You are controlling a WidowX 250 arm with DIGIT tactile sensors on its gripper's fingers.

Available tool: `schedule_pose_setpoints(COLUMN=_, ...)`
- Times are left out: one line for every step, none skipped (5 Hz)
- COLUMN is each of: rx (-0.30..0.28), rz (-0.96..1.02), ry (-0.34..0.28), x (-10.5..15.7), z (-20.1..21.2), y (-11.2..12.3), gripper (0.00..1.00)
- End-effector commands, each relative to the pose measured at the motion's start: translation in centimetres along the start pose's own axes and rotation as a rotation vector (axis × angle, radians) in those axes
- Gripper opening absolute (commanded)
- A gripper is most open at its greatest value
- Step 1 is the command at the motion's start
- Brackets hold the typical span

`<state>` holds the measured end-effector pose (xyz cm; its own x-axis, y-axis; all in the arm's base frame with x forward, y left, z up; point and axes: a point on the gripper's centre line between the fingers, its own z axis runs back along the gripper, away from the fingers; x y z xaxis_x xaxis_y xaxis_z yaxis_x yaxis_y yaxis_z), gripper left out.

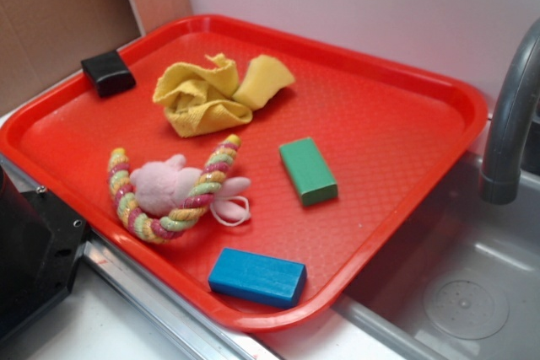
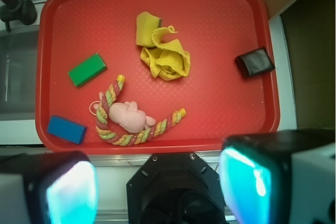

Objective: Grab the green block.

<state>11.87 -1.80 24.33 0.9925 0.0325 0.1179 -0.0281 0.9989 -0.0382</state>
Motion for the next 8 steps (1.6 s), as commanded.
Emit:
schedule_pose_setpoints(rx=0.0, rz=0.0, ry=0.0, x=0.0, z=0.0, y=0.0, gripper=1.0)
schedule_pose_setpoints(rx=-0.023, rz=0.182, ry=0.07, x=3.9, z=-4.8, y=-2.9, gripper=1.0)
schedule_pose_setpoints(rx=-0.042, rz=0.376, ry=0.113, x=8.7, z=-8.7, y=-6.6, gripper=1.0)
schedule_pose_setpoints(rx=-0.04, rz=0.506, ry=0.134, x=7.0, z=-13.6, y=-5.7, gripper=1.0)
schedule_pose_setpoints(rx=-0.038, rz=0.548, ry=0.127, x=6.4, z=-18.1, y=-6.2, gripper=1.0)
schedule_pose_setpoints(rx=-0.043, rz=0.565, ry=0.097, x=6.1, z=-20.5, y=-4.9, gripper=1.0)
schedule_pose_setpoints(rx=-0.073, rz=0.536, ry=0.066, x=7.0, z=-20.9, y=-5.6, gripper=1.0)
schedule_pose_setpoints(rx=-0.129, rz=0.534, ry=0.047, x=4.6, z=-17.1, y=-6.5, gripper=1.0)
